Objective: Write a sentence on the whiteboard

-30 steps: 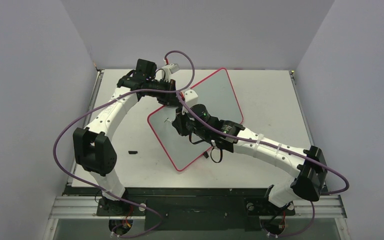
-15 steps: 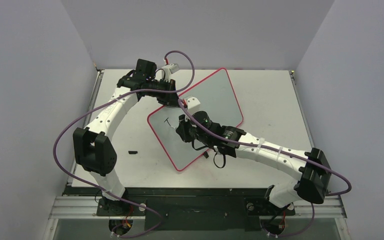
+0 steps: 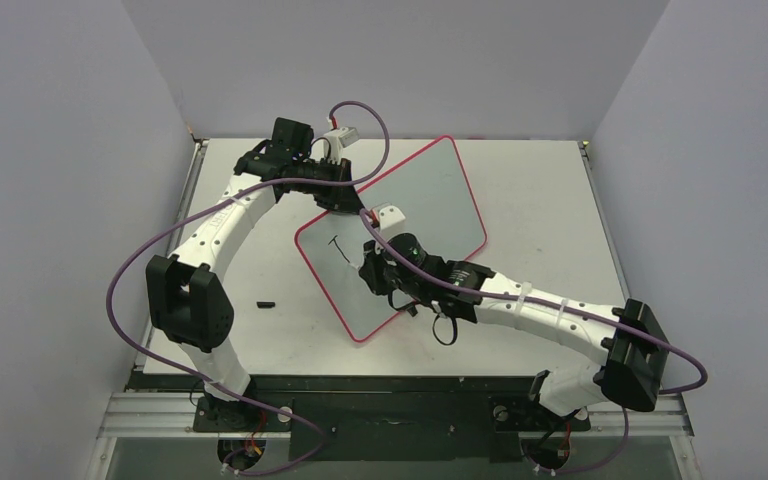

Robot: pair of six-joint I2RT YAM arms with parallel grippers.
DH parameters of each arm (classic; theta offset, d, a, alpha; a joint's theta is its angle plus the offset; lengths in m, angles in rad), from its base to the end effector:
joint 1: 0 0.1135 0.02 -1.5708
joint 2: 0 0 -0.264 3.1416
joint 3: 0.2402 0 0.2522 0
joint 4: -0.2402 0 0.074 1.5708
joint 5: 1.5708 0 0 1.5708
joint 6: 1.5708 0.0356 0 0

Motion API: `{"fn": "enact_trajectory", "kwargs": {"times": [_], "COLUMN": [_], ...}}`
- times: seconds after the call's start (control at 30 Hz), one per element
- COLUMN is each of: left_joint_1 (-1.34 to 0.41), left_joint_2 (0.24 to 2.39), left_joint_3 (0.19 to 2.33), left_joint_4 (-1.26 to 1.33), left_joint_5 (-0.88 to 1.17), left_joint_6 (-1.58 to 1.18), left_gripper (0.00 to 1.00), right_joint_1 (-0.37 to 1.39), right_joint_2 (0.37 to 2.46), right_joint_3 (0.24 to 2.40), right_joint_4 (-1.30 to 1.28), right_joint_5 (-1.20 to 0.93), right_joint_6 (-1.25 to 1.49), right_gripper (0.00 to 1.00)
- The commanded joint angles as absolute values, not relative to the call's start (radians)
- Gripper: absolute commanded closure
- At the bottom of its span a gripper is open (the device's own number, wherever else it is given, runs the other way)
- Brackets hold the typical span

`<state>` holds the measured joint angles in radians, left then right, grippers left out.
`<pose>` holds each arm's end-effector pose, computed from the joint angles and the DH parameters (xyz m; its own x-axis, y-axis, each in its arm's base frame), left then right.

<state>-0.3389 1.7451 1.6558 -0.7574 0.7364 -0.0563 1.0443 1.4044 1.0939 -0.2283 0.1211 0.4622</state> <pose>0.3520 -0.1494 0.3362 -0.7428 0.2177 -0.6331 0.6251 0.5640 -0.5396 0.1654 0.2760 0.3000 -0.5903 -0.1346 -0.7959 -0.6066 0.7246 0.3273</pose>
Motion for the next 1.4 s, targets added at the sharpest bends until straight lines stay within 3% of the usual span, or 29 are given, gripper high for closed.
{"fn": "enact_trajectory", "kwargs": {"times": [0.0,0.43,0.8,1.37], "left_joint_1": [-0.354,-0.361,-0.361,-0.365], "left_joint_2": [1.747,1.75,1.748,1.734], "left_joint_3": [1.688,1.685,1.687,1.668], "left_joint_4": [-0.718,-0.718,-0.732,-0.717], "left_joint_5": [0.617,0.614,0.611,0.621], "left_joint_6": [0.006,0.006,0.014,0.006], "left_gripper": [1.0,1.0,1.0,1.0], "right_joint_1": [1.068,1.086,0.997,0.94], "right_joint_2": [1.442,1.471,1.341,1.396], "right_joint_3": [1.128,1.318,1.231,1.235], "right_joint_4": [-0.212,-0.273,-0.281,-0.239], "right_joint_5": [0.132,0.132,0.142,0.032], "right_joint_6": [0.467,0.4,0.387,0.396], "right_gripper": [1.0,1.0,1.0,1.0]}}
